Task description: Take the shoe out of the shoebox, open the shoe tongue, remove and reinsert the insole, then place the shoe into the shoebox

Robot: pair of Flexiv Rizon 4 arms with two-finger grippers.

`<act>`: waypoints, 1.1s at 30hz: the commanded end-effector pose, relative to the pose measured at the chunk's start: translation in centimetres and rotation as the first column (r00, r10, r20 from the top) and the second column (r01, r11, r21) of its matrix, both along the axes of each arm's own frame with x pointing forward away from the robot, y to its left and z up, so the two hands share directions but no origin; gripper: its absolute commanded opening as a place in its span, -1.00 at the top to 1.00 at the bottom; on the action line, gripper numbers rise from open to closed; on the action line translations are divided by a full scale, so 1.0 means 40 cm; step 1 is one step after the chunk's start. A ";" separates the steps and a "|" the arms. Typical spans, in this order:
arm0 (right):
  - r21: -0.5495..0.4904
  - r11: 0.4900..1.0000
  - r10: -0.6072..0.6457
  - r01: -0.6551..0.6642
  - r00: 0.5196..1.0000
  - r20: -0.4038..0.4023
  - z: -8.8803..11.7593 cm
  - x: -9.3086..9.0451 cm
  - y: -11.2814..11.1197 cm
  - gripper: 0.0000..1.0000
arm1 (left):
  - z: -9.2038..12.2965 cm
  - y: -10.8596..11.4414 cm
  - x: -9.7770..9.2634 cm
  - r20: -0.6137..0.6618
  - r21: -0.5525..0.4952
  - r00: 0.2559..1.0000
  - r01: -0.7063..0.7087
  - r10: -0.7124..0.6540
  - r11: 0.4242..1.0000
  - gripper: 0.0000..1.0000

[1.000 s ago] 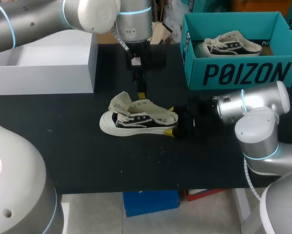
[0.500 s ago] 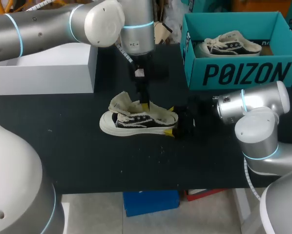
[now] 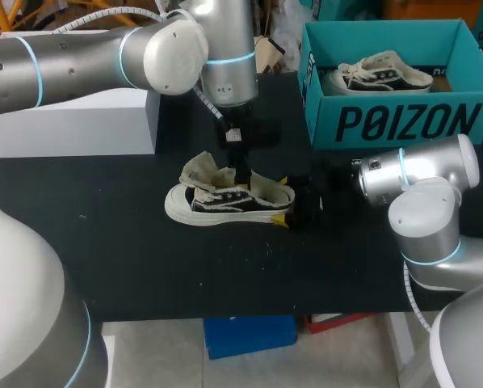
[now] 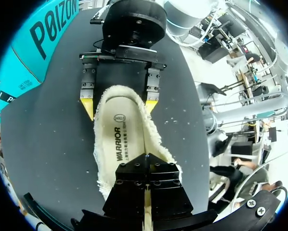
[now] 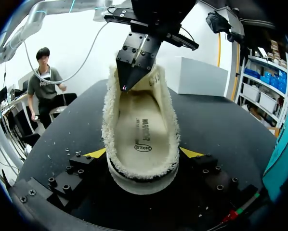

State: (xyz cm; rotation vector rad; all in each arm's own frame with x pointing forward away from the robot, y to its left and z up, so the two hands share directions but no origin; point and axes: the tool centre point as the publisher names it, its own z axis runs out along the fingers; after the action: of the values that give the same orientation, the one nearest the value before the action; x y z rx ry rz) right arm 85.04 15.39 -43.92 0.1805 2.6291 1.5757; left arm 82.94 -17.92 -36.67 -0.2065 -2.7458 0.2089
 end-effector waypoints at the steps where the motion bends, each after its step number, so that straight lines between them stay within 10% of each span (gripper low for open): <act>1: -0.003 1.000 -0.001 0.001 1.000 -0.002 -0.001 0.002 -0.002 1.00 | -0.002 0.000 0.000 0.003 0.001 1.000 0.000 0.000 1.000 1.00; 33: -0.003 1.000 -0.001 0.001 1.000 -0.002 -0.001 0.002 -0.002 1.00 | -0.071 0.021 -0.017 -0.001 0.027 0.999 -0.043 0.043 0.999 1.00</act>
State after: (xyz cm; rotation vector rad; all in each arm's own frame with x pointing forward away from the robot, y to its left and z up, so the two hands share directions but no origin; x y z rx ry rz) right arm 85.04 15.39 -43.93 0.1805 2.6291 1.5757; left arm 82.32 -16.80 -38.66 -0.1430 -2.7553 0.1721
